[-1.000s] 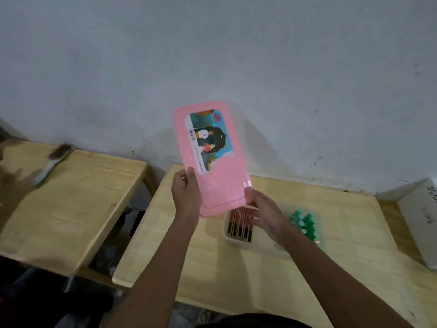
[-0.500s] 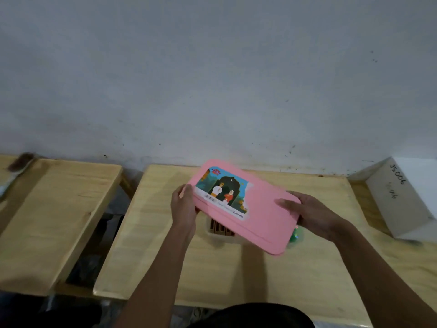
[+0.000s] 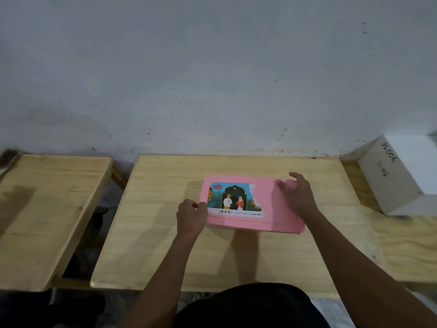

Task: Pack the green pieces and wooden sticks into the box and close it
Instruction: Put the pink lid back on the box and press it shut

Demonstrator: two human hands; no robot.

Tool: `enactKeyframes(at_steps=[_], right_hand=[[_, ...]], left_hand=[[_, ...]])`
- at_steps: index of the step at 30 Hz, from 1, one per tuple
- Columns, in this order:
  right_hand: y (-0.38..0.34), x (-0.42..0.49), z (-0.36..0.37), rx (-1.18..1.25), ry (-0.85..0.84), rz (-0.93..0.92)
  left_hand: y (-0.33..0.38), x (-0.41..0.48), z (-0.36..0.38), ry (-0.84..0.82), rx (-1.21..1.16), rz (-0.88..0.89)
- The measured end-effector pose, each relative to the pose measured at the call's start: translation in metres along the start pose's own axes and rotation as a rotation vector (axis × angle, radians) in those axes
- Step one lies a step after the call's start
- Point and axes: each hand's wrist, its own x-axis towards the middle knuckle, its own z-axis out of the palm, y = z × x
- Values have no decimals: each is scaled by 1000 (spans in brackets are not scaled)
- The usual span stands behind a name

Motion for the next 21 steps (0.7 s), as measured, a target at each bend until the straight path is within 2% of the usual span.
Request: enactKeyframes(at_steps=[6, 14, 21], right_hand=[[4, 0, 17, -328, -9, -55], [7, 9, 21, -401, 0, -119], [8, 9, 27, -443, 123, -112]], left_hand=[[-4, -9, 5, -57, 19, 43], [-10, -8, 12, -46, 10, 91], [-10, -6, 15, -38, -10, 136]])
